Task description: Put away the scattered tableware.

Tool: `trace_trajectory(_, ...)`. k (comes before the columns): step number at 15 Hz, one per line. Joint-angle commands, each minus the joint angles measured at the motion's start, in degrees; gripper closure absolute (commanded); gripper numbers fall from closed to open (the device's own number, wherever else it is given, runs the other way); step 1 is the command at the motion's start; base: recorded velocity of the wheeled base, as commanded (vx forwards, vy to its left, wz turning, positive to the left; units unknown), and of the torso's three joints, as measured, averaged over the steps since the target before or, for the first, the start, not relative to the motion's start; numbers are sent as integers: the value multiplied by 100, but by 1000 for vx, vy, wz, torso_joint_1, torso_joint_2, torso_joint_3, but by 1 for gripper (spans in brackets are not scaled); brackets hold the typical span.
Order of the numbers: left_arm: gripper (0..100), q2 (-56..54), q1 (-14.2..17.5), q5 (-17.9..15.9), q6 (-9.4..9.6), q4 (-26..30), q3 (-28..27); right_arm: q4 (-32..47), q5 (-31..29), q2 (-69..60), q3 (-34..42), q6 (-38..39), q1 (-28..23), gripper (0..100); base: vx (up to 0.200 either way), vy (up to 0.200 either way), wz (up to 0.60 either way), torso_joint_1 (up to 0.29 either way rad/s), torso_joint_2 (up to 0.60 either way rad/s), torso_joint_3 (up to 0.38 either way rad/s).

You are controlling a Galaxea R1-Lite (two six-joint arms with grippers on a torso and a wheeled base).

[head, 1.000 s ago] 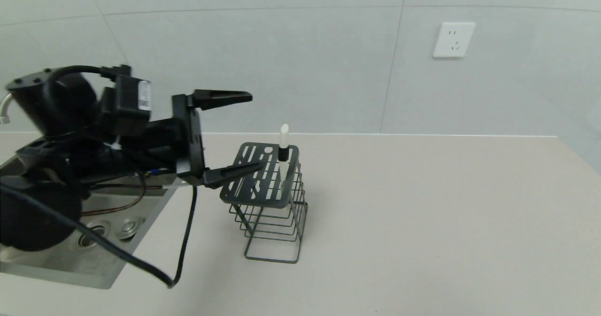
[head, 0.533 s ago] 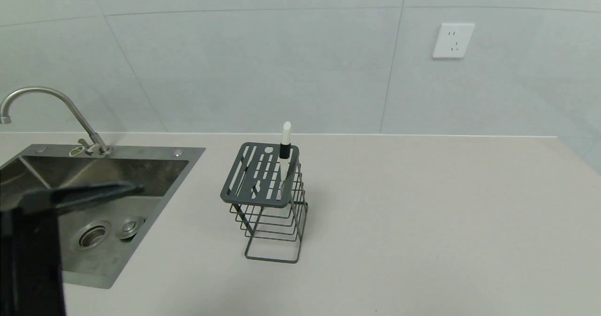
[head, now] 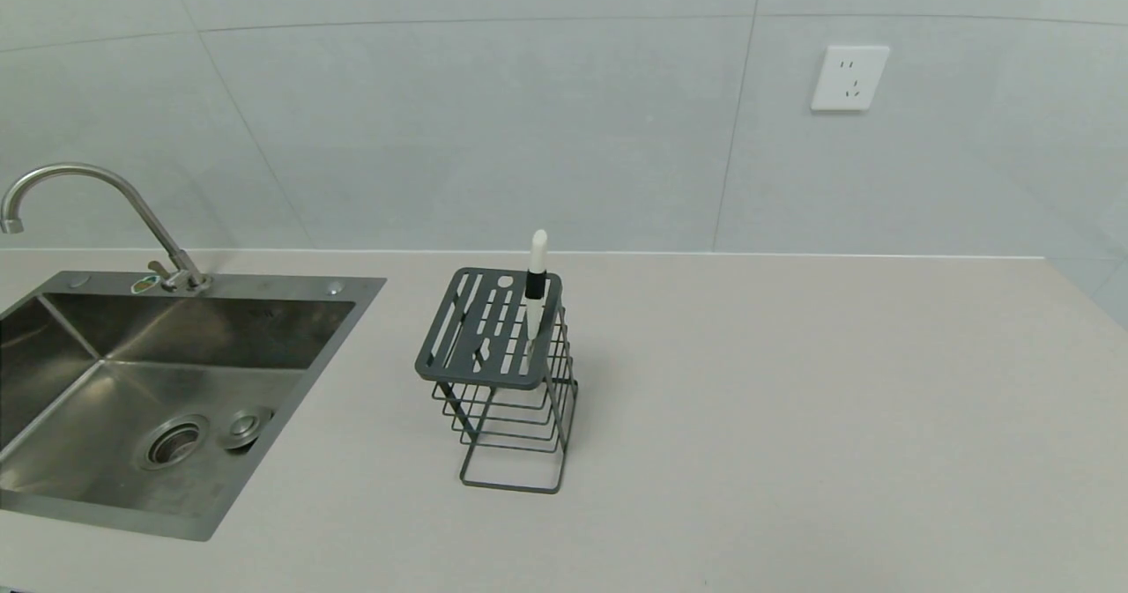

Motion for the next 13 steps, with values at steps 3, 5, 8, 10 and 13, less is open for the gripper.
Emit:
trace_trajectory(3, 0, -1225, 663, 2643, -197, 2280, 164, 3, -4, 9, 0, 3, 1, 100, 0, 0, 0, 0, 0, 0)
trace_trajectory(5, 0, -1234, 663, 3997, -267, 2351, 173, 3, -13, 0, 0, 3, 1, 100, 0, 0, 0, 0, 0, 0)
trace_trajectory(8, 0, -1234, 663, 5104, -1014, 2351, 173, 3, -4, 0, 0, 3, 1, 100, 0, 0, 0, 0, 0, 0)
trace_trajectory(10, 0, -1234, 663, 5104, -1023, 2351, 173, 3, -4, 0, 0, 3, 1, 100, 0, 0, 0, 0, 0, 0)
trace_trajectory(13, 0, -1234, 663, 5104, -1023, 2351, 173, 3, -22, 0, 0, 30, 1, 100, 0, 0, 0, 0, 0, 0)
